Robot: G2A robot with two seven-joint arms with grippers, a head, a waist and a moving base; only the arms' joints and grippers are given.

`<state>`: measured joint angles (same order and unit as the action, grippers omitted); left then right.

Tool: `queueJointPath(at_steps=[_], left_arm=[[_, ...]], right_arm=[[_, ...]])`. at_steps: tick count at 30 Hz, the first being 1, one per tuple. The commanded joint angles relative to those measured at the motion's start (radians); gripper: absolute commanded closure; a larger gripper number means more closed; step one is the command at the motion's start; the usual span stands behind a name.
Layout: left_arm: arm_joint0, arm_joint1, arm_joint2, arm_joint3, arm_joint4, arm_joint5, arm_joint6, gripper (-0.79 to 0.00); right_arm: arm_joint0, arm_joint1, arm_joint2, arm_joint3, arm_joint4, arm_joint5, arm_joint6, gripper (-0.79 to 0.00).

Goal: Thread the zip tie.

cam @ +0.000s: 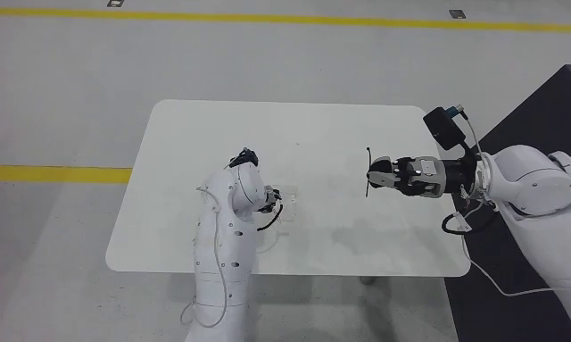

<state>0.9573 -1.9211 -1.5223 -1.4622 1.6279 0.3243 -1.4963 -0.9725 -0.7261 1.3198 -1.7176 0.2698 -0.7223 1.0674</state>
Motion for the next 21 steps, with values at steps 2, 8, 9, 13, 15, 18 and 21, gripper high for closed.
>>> queueJointPath(at_steps=[2, 8, 9, 13, 15, 18, 21], left_arm=[[0.038, 0.016, 0.002, -0.076, -0.036, -0.005, -0.005, 0.0], [0.025, 0.019, -0.022, -0.024, -0.04, 0.006, 0.006, 0.0], [0.015, 0.017, -0.026, -0.006, -0.04, 0.009, 0.008, 0.0], [-0.02, 0.01, -0.038, 0.058, -0.035, 0.017, 0.017, 0.0], [-0.034, 0.007, -0.041, 0.08, -0.028, 0.018, 0.018, 0.0], [-0.046, 0.003, -0.046, 0.1, -0.018, 0.024, 0.024, 0.0], [-0.052, 0.001, -0.05, 0.105, -0.012, 0.027, 0.027, -0.074]], right_arm=[[0.0, 0.0, 0.0, 0.0, 0.0, 0.0, 0.0, 0.0], [0.0, 0.0, 0.0, 0.0, 0.0, 0.0, 0.0, 0.0], [0.0, 0.0, 0.0, 0.0, 0.0, 0.0, 0.0, 0.0], [0.0, 0.0, 0.0, 0.0, 0.0, 0.0, 0.0, 0.0], [0.0, 0.0, 0.0, 0.0, 0.0, 0.0, 0.0, 0.0], [0.0, 0.0, 0.0, 0.0, 0.0, 0.0, 0.0, 0.0], [0.0, 0.0, 0.0, 0.0, 0.0, 0.0, 0.0, 0.0]])
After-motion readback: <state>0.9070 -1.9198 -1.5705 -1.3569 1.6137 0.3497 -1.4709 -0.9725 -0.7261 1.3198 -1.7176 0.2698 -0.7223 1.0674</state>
